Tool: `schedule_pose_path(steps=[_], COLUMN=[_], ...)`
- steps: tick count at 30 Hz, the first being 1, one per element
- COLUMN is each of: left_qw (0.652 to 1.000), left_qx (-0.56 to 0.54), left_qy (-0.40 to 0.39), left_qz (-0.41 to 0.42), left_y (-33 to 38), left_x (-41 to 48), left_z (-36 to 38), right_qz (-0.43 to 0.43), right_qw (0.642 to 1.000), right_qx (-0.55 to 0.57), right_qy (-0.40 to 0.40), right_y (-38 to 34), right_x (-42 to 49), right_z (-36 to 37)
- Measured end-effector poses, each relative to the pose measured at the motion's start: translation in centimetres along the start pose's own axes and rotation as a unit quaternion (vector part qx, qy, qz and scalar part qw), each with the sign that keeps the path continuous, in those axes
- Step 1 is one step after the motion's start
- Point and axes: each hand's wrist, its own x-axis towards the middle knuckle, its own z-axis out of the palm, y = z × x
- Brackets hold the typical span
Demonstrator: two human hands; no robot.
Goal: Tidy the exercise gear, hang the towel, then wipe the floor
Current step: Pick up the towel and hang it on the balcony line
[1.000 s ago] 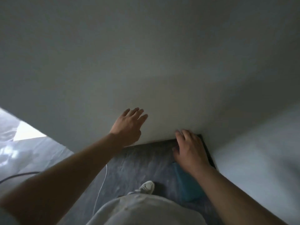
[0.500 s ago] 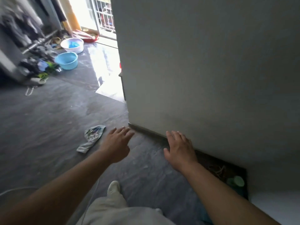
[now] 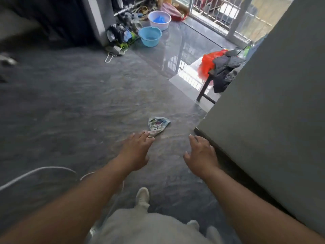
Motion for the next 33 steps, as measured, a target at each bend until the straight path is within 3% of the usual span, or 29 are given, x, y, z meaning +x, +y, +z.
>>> schedule_pose_path(steps=[5,12,21,26,33], left_qw=[0.999,0.996,0.986,0.985,0.977], left_qx=[-0.023,-0.049,-0.060,-0.072,-0.106], left_qy=[0.002,-0.035,-0.106,-0.108,-0.147], left_qz=[-0.034,-0.068,-0.112,-0.112,-0.114], left_y=[-5.9,-8.7,-10.7,-12.5,-17.1], left_x=[0.2,4.2,13.5,18.6,23.2], left_z=[0.6,0.9,-0.3,-0.8,-0.1], right_qz=[0.023,0.014,-0.066,-0.119,-0.142], right_qw=[1.000,0.999,0.994,0.986,0.971], right_qx=[0.001,0.037,0.016,-0.021,-0.047], right_qy=[0.001,-0.037,-0.082,-0.120,-0.184], right_y=[-4.3,-6.4,-6.9,-8.3,-11.9], right_x=[3.9,10.1,23.2,29.2,35.2], right_z=[-0.5,0.4,0.6,1.5,3.8])
